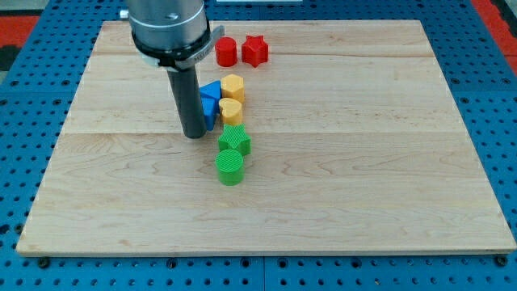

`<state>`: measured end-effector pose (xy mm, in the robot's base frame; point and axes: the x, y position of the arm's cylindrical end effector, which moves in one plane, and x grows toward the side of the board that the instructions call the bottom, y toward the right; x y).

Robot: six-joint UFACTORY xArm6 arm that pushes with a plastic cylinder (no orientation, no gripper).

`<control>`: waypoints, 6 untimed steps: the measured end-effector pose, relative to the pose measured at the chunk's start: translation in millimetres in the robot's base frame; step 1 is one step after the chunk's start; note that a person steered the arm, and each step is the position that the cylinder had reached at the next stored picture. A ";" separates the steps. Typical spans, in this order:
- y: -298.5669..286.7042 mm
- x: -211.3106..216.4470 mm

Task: Move your arm closer to red circle

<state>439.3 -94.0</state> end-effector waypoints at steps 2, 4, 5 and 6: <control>-87.4 -52.4; 14.0 -140.9; -32.5 -178.8; 30.4 -181.6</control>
